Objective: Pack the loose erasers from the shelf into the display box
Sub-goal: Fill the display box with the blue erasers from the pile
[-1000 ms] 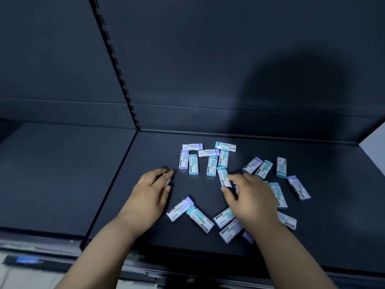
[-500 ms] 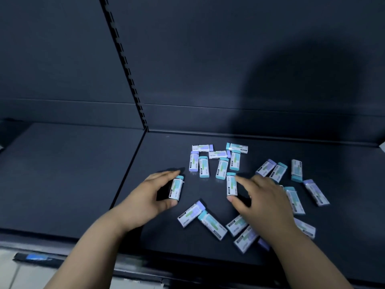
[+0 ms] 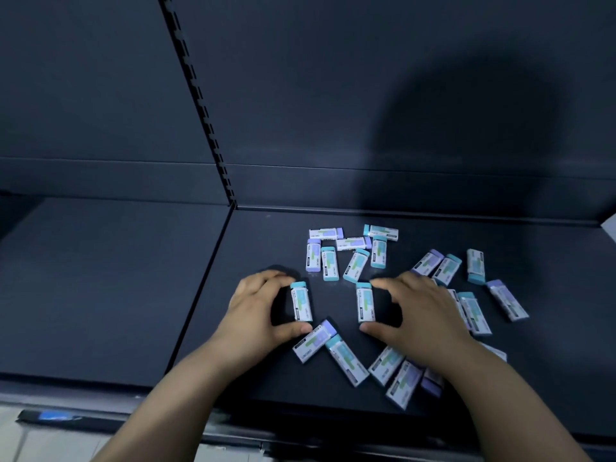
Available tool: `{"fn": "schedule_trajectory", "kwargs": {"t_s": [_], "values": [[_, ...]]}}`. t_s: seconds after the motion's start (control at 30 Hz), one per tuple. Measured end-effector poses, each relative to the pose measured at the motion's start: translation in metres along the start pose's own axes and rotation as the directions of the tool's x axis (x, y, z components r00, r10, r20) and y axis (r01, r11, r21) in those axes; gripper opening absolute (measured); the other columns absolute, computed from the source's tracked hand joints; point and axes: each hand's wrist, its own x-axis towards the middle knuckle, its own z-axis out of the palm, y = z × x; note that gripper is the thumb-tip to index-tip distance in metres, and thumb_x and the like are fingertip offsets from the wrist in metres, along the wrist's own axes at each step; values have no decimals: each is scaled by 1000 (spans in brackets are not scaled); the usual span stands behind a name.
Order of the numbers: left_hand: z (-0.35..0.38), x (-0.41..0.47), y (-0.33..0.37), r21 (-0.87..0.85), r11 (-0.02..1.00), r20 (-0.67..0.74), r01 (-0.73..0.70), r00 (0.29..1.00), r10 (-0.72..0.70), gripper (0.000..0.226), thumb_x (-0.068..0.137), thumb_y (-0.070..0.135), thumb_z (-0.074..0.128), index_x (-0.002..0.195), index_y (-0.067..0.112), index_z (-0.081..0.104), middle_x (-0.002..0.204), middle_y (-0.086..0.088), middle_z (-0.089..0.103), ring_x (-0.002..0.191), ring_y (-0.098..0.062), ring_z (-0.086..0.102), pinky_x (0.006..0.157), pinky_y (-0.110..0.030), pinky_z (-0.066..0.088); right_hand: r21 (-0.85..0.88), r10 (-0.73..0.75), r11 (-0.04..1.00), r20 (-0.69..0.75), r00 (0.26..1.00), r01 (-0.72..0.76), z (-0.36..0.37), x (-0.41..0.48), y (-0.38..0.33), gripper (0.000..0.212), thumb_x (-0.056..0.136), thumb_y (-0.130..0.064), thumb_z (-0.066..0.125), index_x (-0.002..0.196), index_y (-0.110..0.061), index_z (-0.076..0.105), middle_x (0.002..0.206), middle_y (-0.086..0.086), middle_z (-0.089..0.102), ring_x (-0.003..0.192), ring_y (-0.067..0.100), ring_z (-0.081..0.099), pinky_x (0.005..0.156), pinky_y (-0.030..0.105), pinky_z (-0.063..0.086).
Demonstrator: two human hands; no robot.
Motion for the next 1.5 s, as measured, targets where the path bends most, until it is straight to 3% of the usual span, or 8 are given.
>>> {"fn": "schedule_trajectory", "kwargs": {"t_s": [0.13, 0.43, 0.63, 0.8, 0.9, 1.17, 1.33, 1.5], "values": [[3, 0, 8, 38, 999, 29, -17, 999, 16, 92, 52, 82, 40, 134, 41, 40, 127, 23, 30, 127, -3, 19, 104, -23, 13, 61, 0, 998, 27, 1000, -1, -8, 6, -4, 67, 66, -67, 66, 123, -38, 43, 96, -16, 36, 106, 9, 43, 96, 28, 34], [5, 4, 9, 160, 987, 65, -14, 998, 4, 92, 59, 77, 38, 142, 38, 29, 142, 18, 24, 130, -5, 13, 100, -20, 7, 345, 23, 938, -90, 996, 9, -4, -4, -11, 64, 62, -59, 72, 119, -45, 46, 90, -24, 38, 96, 4, 42, 88, 26, 34], [0, 9, 11, 137, 990, 124, -26, 992, 9, 93, 49, 78, 30, 137, 48, 30, 133, 25, 22, 129, -2, 11, 98, -20, 5, 75, 7, 997, 14, 1000, -8, -2, 5, -12, 68, 70, -69, 60, 129, -43, 40, 107, -16, 34, 114, 10, 34, 99, 27, 26], [-4, 17, 21, 124, 992, 193, -30, 981, 5, 79, 65, 58, 56, 138, 43, 31, 127, 22, 26, 126, -5, 19, 94, -21, 10, 32, -34, 999, 89, 995, 31, -7, 15, -20, 69, 74, -59, 62, 134, -39, 36, 122, -11, 41, 118, 12, 33, 104, 32, 24], [-4, 24, 31, 181, 981, 199, -68, 980, 31, 71, 75, 48, 65, 138, 40, 33, 126, 16, 32, 119, -7, 26, 90, -24, 16, 37, -46, 998, 68, 997, 44, -9, 19, -19, 67, 70, -59, 66, 129, -41, 41, 111, -15, 41, 111, 9, 36, 98, 29, 25], [-9, 23, 30, 1, 1000, 70, -20, 997, 19, 61, 74, 32, 71, 125, 42, 39, 99, 27, 49, 107, 1, 41, 85, -20, 18, 407, -26, 912, -78, 997, 56, -10, 9, -5, 55, 54, -77, 55, 103, -54, 46, 95, -26, 41, 97, 1, 42, 91, 29, 36], [-14, 18, 31, 16, 998, 35, -53, 998, 52, 63, 71, 47, 70, 126, 41, 41, 99, 27, 50, 105, 3, 44, 86, -9, 13, 640, -62, 762, -82, 995, 100, -11, 1, -13, 59, 54, -75, 61, 106, -50, 50, 95, -28, 43, 96, -5, 43, 79, 5, 31], [-28, 14, 41, 4, 993, -50, -119, 992, 119, 67, 58, 65, 55, 121, 45, 44, 93, 34, 49, 100, 9, 42, 92, -5, 12, 654, -46, 748, -118, 992, 113, -14, 2, -17, 59, 54, -67, 66, 107, -44, 51, 95, -31, 43, 96, -5, 44, 77, 2, 31]]}}
